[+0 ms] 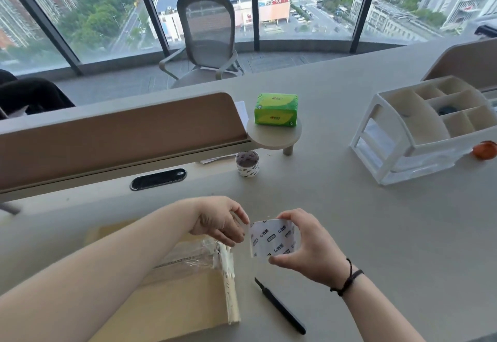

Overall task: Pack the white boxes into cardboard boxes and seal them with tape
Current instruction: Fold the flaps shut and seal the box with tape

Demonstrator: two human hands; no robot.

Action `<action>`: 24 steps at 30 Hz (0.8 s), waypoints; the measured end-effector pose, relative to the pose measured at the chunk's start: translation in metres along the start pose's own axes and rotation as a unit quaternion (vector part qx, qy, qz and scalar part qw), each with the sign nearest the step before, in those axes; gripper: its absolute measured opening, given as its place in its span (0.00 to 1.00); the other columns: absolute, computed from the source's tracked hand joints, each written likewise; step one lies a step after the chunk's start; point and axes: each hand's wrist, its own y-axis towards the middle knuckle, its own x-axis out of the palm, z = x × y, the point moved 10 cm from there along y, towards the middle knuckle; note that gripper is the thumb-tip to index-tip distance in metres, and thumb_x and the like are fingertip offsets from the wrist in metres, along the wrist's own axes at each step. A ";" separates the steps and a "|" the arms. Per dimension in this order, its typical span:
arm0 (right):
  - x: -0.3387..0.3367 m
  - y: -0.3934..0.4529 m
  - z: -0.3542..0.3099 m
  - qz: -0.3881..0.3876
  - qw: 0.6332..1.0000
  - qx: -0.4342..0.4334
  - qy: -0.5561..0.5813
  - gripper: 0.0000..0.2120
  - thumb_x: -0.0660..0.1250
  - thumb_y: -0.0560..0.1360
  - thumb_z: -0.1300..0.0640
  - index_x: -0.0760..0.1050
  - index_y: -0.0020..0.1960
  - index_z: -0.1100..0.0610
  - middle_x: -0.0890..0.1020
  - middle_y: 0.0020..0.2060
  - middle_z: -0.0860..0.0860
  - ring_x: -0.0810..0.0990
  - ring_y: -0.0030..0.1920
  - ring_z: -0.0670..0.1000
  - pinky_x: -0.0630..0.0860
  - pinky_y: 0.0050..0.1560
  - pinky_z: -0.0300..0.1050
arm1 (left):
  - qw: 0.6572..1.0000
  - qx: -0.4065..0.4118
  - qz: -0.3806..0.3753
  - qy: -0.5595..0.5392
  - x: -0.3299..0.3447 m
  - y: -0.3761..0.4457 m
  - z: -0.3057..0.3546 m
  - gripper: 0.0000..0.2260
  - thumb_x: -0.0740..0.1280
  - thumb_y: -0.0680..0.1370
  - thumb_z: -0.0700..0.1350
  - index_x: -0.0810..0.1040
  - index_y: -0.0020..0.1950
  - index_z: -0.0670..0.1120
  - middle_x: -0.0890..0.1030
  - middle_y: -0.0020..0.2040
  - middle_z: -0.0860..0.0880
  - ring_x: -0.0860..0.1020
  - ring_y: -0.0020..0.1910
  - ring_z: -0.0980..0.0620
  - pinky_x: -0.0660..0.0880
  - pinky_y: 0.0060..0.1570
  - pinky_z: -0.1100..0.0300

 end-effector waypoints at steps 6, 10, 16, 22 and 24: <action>-0.007 -0.006 0.011 0.055 0.998 0.022 0.024 0.30 0.80 0.59 0.43 0.68 0.56 0.39 0.74 0.53 0.36 0.71 0.57 0.39 0.66 0.54 0.27 | 0.988 0.020 0.057 -0.144 -0.004 0.001 -0.016 0.17 0.74 0.73 0.30 0.77 0.61 0.39 0.85 0.42 0.44 0.83 0.43 0.46 0.83 0.50 0.48; -0.002 -0.010 0.013 0.067 0.997 0.031 0.040 0.30 0.81 0.60 0.46 0.66 0.53 0.37 0.74 0.52 0.36 0.69 0.58 0.36 0.65 0.53 0.25 | 0.975 0.029 0.058 -0.213 0.001 0.003 -0.022 0.15 0.73 0.74 0.29 0.78 0.59 0.36 0.84 0.44 0.42 0.84 0.44 0.45 0.83 0.44 0.53; 0.014 -0.013 0.020 0.040 0.994 0.065 0.076 0.29 0.78 0.58 0.41 0.66 0.51 0.41 0.76 0.48 0.43 0.75 0.47 0.43 0.72 0.44 0.33 | 0.976 0.026 0.066 -0.205 0.001 0.004 -0.023 0.17 0.74 0.71 0.26 0.80 0.59 0.33 0.82 0.48 0.39 0.84 0.42 0.47 0.82 0.41 0.58; 0.013 -0.011 0.016 0.019 0.999 0.047 0.014 0.29 0.78 0.55 0.38 0.64 0.44 0.44 0.76 0.43 0.43 0.72 0.44 0.43 0.67 0.40 0.34 | 0.987 0.026 0.067 -0.141 -0.005 0.005 -0.016 0.03 0.75 0.74 0.34 0.83 0.46 0.37 0.83 0.37 0.44 0.83 0.36 0.52 0.82 0.41 0.59; 0.012 -0.008 0.009 0.007 0.999 0.019 -0.034 0.29 0.77 0.54 0.35 0.64 0.41 0.47 0.74 0.41 0.43 0.71 0.45 0.43 0.69 0.42 0.36 | 0.993 0.037 0.063 -0.091 -0.008 0.007 -0.008 0.02 0.75 0.75 0.36 0.83 0.46 0.40 0.83 0.38 0.47 0.82 0.38 0.53 0.82 0.44 0.57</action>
